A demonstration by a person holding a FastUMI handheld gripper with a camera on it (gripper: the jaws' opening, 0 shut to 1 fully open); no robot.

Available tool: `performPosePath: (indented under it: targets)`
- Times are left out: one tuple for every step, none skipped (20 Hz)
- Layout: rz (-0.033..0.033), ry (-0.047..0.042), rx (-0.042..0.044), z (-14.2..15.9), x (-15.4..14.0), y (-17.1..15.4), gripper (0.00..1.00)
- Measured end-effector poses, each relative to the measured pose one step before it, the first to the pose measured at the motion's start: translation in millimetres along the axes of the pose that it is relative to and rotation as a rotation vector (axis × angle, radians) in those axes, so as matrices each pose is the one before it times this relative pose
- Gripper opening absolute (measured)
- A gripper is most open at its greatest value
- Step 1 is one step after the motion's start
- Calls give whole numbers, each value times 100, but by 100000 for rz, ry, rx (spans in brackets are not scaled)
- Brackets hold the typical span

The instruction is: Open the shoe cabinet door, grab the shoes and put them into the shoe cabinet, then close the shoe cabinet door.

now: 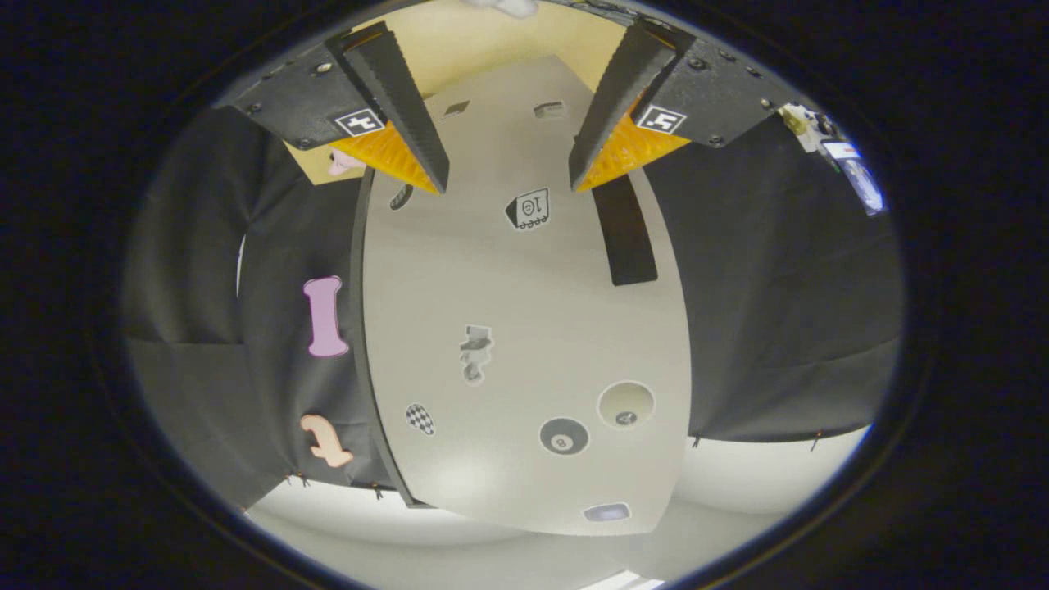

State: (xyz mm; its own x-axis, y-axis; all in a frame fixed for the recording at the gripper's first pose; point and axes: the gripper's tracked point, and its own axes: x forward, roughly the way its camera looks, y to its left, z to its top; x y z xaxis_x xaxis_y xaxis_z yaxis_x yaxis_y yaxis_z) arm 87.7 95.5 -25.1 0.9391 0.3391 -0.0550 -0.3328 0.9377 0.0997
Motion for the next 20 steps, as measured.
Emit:
performPosePath:
  targets:
    - [-695,-618,-788,157,-51,266,97]
    - [-633,-537,-1132,209,-331,313,97]
    - [-1057,-83,-1225,90,-218,88,97]
    - [-841,-298,-865,131,-122,125,97]
    - [-600,-223,-438,25,12,230,97]
    - [-332,242,-346,11,-83,167,97]
    - [-209,-56,-205,54,-92,81,97]
    - [-988,-155,-378,45,-208,-9,97]
    - [-880,357,-397,-47,-284,9,97]
    - [-1307,12,-76,36,-509,-80,98]
    - [-1545,-155,-220,89,-504,-206,98]
    - [-1956,-535,-507,154,-535,-272,98]
    - [-1842,-679,-852,150,-487,-341,98]
    - [-1720,-381,-825,114,-531,-325,98]
    - [-1131,-404,-311,-25,-588,-240,98]
    - [-954,-219,163,-19,-602,-209,98]
    - [-851,3,546,-159,-716,-200,98]
    - [-1215,-97,437,-93,-767,-332,98]
    - [-1369,368,636,-249,-761,-409,98]
    - [-1196,267,742,-172,-703,-341,98]
